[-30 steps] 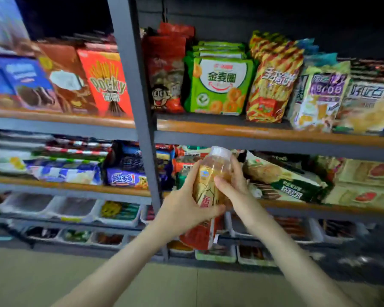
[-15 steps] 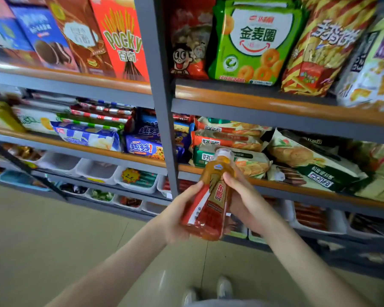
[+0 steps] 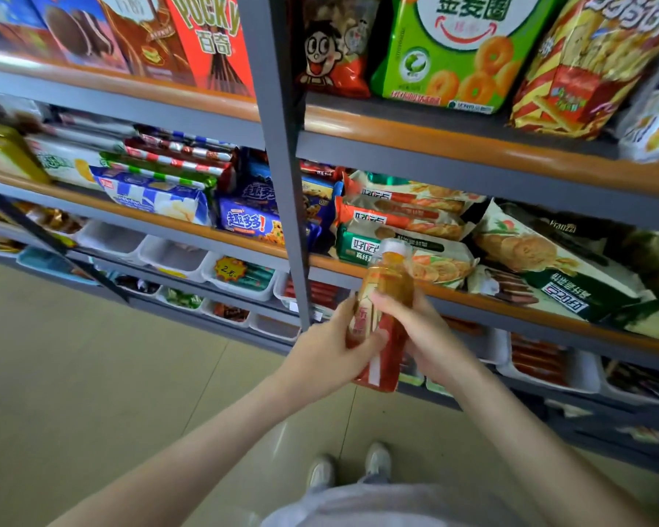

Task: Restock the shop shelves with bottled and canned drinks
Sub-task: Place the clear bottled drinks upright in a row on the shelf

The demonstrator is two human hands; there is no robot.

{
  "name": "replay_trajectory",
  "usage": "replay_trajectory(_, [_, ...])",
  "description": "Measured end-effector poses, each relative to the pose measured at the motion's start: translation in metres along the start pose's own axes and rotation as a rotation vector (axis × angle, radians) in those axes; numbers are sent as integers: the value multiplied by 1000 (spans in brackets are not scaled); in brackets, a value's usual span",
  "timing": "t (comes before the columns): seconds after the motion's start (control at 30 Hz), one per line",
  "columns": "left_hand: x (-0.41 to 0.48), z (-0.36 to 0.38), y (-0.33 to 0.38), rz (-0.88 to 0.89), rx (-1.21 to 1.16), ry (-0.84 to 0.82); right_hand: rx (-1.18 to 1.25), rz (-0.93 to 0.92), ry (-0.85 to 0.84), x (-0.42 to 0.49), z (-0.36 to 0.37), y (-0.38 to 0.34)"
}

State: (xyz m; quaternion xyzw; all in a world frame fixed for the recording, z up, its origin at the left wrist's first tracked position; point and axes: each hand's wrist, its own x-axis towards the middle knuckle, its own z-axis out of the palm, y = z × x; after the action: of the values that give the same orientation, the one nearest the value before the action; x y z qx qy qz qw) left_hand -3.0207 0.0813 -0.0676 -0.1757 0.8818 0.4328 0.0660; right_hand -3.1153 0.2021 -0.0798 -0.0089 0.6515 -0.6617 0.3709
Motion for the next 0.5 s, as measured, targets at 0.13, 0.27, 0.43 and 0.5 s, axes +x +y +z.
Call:
replay_trajectory(0.13, [5, -17, -6, -164, -634, -157, 203, 48, -106, -2, -8, -1])
replay_trajectory(0.27, [10, -24, -10, -274, -841, -442, 179, 57, -188, -3, -2, -3])
replay_trajectory(0.43, [13, -28, -16, -194, -597, -363, -82, -57, -213, -2, -6, -13])
replay_trajectory(0.5, [12, -28, -17, -107, -410, -291, -241, -127, -208, -3, -8, -17])
